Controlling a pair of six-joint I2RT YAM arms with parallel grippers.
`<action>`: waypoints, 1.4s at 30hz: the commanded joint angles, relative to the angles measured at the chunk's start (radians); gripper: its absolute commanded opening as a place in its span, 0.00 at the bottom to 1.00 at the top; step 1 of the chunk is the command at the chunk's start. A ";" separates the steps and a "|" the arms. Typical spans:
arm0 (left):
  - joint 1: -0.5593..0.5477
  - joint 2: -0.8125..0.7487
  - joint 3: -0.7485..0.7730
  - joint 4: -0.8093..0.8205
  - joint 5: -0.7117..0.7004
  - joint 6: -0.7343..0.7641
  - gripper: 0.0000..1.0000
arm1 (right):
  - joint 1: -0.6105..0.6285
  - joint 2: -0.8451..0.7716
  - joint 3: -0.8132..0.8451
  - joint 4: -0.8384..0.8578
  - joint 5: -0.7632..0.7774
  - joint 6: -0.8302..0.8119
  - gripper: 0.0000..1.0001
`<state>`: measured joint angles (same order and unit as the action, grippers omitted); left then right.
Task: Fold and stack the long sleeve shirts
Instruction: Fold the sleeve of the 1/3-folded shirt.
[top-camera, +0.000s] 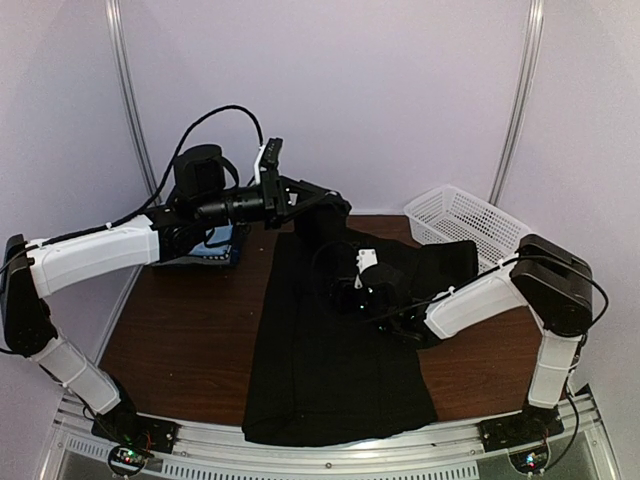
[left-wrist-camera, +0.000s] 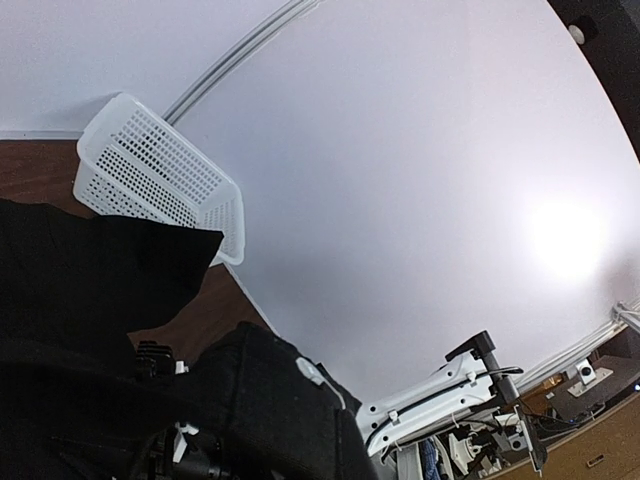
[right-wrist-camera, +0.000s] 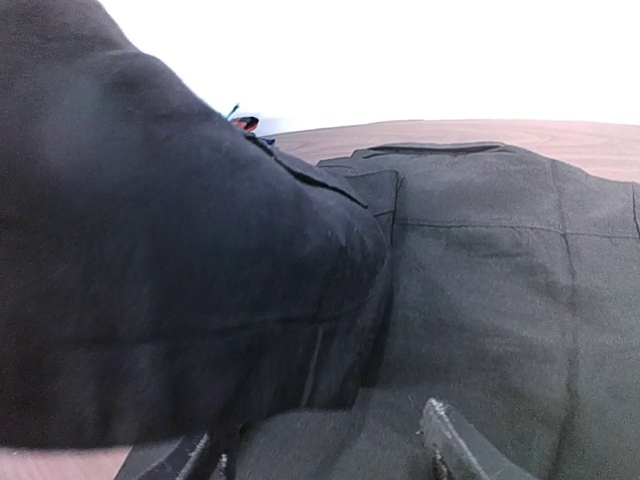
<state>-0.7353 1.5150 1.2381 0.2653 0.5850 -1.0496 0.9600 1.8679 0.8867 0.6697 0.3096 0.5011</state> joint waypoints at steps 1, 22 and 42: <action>0.011 0.004 0.033 0.056 0.024 0.003 0.00 | 0.002 0.052 0.049 0.010 0.061 -0.006 0.59; 0.014 -0.082 -0.097 0.041 0.056 0.039 0.00 | -0.003 -0.007 -0.089 0.018 0.094 0.123 0.03; -0.026 -0.341 -0.716 -0.294 -0.047 0.003 0.00 | -0.017 -0.132 0.001 -0.298 -0.234 0.180 0.52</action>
<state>-0.7452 1.2037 0.5392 0.0177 0.5354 -1.0580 0.9524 1.7355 0.8028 0.5045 0.1478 0.6998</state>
